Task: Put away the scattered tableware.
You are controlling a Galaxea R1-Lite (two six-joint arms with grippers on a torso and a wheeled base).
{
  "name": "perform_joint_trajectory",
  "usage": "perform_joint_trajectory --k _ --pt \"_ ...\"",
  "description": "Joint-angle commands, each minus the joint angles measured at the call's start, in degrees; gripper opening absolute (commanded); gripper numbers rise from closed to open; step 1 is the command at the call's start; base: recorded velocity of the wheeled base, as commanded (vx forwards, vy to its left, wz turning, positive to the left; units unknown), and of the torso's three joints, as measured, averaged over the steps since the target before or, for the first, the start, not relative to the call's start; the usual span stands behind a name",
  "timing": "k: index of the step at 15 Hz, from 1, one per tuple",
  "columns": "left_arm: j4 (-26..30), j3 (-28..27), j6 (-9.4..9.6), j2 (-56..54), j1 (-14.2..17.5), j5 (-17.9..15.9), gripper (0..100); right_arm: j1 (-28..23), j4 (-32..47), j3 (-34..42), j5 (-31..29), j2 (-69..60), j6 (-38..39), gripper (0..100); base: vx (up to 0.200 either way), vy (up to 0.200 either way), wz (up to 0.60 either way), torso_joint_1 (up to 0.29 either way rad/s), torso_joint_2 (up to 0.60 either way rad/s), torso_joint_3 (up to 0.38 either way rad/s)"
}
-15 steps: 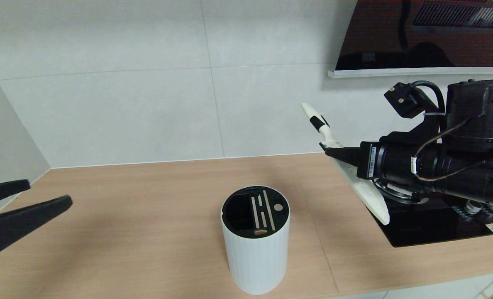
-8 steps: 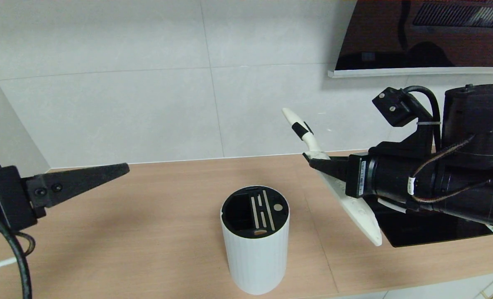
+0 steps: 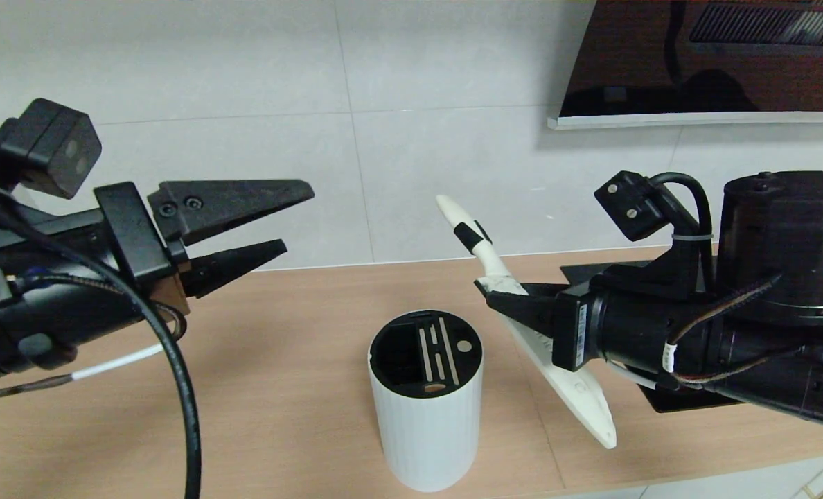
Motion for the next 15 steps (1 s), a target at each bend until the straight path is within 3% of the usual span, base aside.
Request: perform_joint_trajectory --k 1,3,8,10,13,15 --pt "-3.76 0.90 -3.60 2.26 -1.42 -0.01 100 0.95 -0.75 0.58 -0.28 0.81 0.05 0 0.000 0.000 0.00 0.000 0.00 0.000" --pt "-6.84 1.34 -6.59 3.58 -2.83 -0.01 100 2.53 -0.84 0.14 -0.99 1.25 0.23 0 0.000 0.000 0.00 0.000 0.00 0.000" --pt "-6.93 1.25 -7.38 8.50 -6.87 0.78 100 6.40 -4.88 -0.04 -3.18 2.74 1.55 0 0.000 0.000 0.00 0.000 0.00 0.000" --pt "-7.10 0.72 -10.11 9.56 -7.66 0.78 100 7.89 -4.88 -0.30 -3.97 3.54 1.63 0 0.000 0.000 0.00 0.000 0.00 0.000" --pt "-8.60 0.90 -10.64 10.53 -8.37 1.05 100 9.47 -4.88 -0.74 -3.97 3.80 4.10 0 0.000 0.000 0.00 0.000 0.00 0.000" --pt "-10.97 0.81 -13.36 12.37 -10.21 3.16 100 9.74 -4.88 -0.92 -3.97 3.71 4.53 0 0.000 0.000 0.00 0.000 0.00 0.000"
